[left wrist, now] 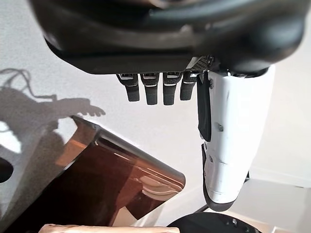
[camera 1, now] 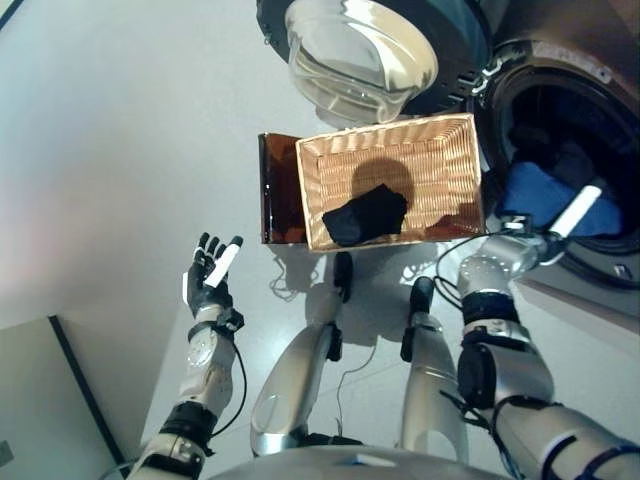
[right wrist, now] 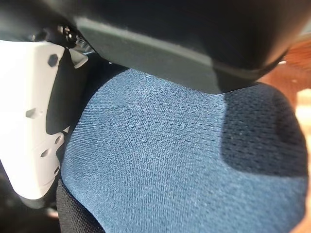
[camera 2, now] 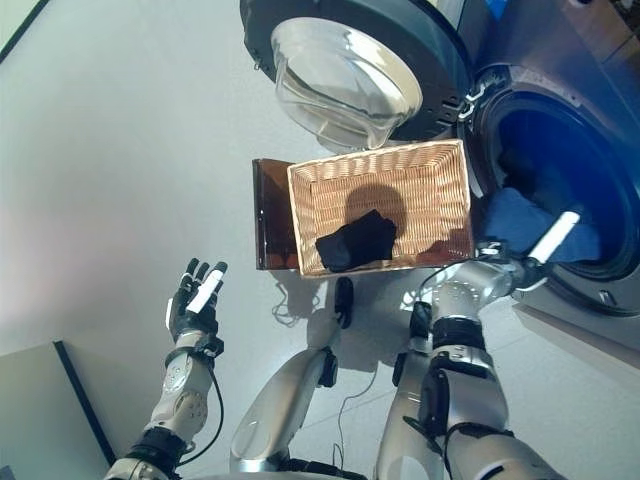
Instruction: Pick up the clothes and place them into the washing machine
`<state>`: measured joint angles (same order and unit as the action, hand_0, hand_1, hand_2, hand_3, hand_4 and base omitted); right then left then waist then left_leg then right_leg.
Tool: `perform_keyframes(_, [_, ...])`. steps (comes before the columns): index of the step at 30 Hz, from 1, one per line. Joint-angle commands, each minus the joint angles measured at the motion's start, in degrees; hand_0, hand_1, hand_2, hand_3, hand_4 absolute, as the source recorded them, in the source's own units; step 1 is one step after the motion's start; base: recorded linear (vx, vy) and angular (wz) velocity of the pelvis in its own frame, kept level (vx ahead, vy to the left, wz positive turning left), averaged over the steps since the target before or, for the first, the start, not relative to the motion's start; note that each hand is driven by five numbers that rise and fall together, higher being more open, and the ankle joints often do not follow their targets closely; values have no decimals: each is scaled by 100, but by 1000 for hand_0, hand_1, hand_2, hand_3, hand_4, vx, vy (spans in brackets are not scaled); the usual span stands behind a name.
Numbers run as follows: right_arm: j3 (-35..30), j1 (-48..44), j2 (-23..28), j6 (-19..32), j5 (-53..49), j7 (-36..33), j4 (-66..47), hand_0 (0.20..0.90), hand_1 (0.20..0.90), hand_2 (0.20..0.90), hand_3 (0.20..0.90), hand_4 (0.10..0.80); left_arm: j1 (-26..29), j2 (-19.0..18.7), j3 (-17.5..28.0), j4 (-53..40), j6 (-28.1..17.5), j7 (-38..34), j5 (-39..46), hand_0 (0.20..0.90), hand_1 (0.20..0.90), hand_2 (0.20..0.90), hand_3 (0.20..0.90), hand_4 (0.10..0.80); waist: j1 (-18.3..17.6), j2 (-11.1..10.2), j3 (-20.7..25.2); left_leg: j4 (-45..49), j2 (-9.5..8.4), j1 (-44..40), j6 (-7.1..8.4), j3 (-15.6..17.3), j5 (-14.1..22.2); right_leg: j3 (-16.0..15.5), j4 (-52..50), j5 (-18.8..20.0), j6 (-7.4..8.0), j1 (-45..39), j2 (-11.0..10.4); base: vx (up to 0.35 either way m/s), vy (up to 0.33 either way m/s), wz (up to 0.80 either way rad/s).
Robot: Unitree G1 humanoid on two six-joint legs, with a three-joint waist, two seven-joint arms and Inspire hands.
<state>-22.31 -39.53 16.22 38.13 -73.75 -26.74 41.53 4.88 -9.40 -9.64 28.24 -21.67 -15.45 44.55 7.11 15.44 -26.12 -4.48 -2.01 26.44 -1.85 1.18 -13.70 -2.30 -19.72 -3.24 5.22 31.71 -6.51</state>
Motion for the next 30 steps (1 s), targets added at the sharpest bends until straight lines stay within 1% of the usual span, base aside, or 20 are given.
perform_keyframes(1, [-27,-403,1039,380,738,40,-248,200,200,200,200,300,-102,-178,147,15,-506,56,-67,900,900,900,900,800,55,300,461,349,-315,-100,359,367,810,319,262,-85,-34,-63,-14,5,4,-5])
perform_keyframes(3, [-3,-555,1354,248,808,-32,-60,200,200,200,200,300,-162,-197,136,-33,-503,102,-56,900,900,900,900,800,82,348,491,346,-317,-108,363,371,806,327,244,-100,-32,-55,-18,3,2,-2])
perform_keyframes(4, [48,-675,1588,156,881,-71,78,200,200,200,200,300,-183,-208,136,-19,-502,134,-56,900,900,900,900,800,97,377,505,340,-318,-113,367,377,804,330,229,-112,-32,-47,-17,0,0,0])
perform_keyframes(5, [52,-686,1600,154,878,-69,89,200,200,200,200,300,-178,-202,135,-18,-503,135,-55,900,900,900,900,800,98,383,503,339,-317,-112,367,377,804,331,226,-113,-32,-44,-17,8,-2,-3])
perform_keyframes(7, [209,-956,2056,-34,974,-141,342,200,200,200,200,300,-265,-283,119,-77,-510,208,-49,900,900,900,900,800,135,430,564,315,-319,-124,381,394,791,338,212,-124,-29,-29,-21,10,-12,-6])
perform_keyframes(8, [224,-990,2088,-44,969,-139,379,200,200,200,200,300,-259,-272,117,-78,-510,212,-45,900,900,900,900,800,138,442,561,309,-319,-123,381,396,789,340,210,-125,-29,-24,-20,13,-26,-3])
perform_keyframes(9, [344,-1183,2349,-157,997,-163,564,200,200,200,200,300,-294,-300,93,-108,-508,255,-29,900,900,900,900,800,159,463,581,286,-315,-134,391,401,778,346,194,-140,-31,-15,-16,0,0,0])
perform_keyframes(12, [527,-1531,2641,-245,1020,-201,796,200,200,200,200,300,-332,-308,16,-179,-506,327,19,900,900,900,900,800,190,521,603,256,-306,-141,410,416,750,365,151,-178,-43,10,8,6,-11,0])
perform_keyframes(15, [639,-1750,2827,-303,1032,-228,949,200,200,200,200,300,-367,-320,-12,-251,-502,351,29,900,900,900,900,800,216,553,619,234,-306,-146,422,428,737,372,133,-194,-47,30,13,13,-27,-6])
perform_keyframes(16, [789,-1991,2989,-383,1070,-267,1075,200,200,200,200,300,-397,-328,-48,-309,-504,384,61,900,900,900,900,800,253,585,646,193,-306,-159,436,428,717,369,118,-203,-45,48,8,21,-28,-5])
perform_keyframes(20, [1093,-2486,3242,-525,1103,-314,1354,200,200,200,200,300,-423,-372,-152,-526,-538,440,124,900,900,900,900,800,308,666,665,130,-314,-173,464,422,674,375,62,-233,-50,102,20,6,-9,-1])
perform_keyframes(24, [1355,-2967,3419,-594,1110,-391,1568,200,200,200,200,300,-436,-394,-213,-813,-541,494,210,900,900,900,900,800,351,780,633,109,-313,-143,485,451,636,397,-40,-270,-63,216,28,0,-32,-1])
perform_keyframes(30, [1585,-3318,3598,-730,1205,-486,1815,200,200,200,200,300,-469,-416,-284,-1141,-584,546,256,900,900,900,900,800,394,929,611,14,-330,-112,517,469,564,435,-150,-310,-69,354,21,2,-6,-2])
